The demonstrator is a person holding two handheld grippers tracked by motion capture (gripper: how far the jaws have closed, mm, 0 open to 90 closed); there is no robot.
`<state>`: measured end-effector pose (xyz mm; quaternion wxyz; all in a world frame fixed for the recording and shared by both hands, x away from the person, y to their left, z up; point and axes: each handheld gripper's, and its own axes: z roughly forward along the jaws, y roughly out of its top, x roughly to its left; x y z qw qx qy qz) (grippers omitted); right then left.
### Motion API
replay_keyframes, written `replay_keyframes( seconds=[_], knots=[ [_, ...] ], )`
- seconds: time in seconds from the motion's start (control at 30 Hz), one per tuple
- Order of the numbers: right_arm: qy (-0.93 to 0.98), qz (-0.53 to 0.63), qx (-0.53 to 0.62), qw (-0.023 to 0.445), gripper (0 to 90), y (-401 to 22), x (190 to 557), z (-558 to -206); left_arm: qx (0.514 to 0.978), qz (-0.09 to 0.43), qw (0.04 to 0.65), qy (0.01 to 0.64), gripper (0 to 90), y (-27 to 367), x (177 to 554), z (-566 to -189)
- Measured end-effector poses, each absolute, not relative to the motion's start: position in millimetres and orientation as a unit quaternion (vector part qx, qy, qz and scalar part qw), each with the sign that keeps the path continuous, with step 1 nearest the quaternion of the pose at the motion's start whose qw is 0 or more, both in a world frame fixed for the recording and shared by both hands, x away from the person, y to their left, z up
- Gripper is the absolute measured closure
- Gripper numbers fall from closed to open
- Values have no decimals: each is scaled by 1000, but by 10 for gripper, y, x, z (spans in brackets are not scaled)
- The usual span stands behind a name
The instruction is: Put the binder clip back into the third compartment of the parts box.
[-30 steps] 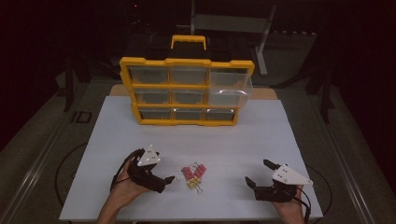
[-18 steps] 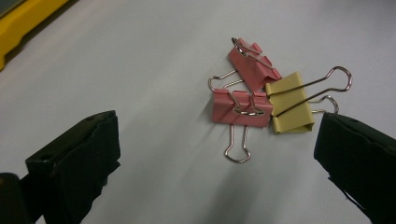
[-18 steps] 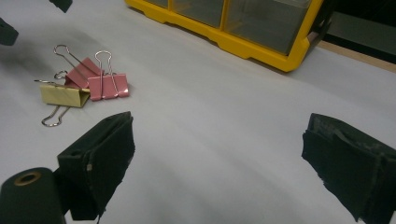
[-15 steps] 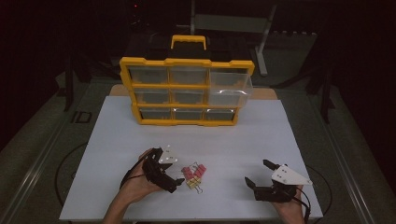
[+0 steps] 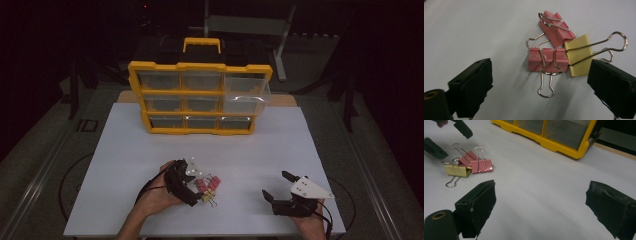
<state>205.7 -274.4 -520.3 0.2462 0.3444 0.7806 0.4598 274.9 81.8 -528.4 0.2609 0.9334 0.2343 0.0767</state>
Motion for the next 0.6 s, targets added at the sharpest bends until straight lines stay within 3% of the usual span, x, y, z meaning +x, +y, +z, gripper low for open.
replay_keyframes(
  seconds=[0.43, 0.6],
  knots=[
    [780, 459, 345, 247, 89, -2750, 2059, -5205, 936, 47, 256, 236, 383, 739, 2850, -5406],
    [782, 457, 344, 248, 89, -2746, 2060, -5207, 938, 38, 254, 234, 451, 722, 2860, -5429]
  ],
)
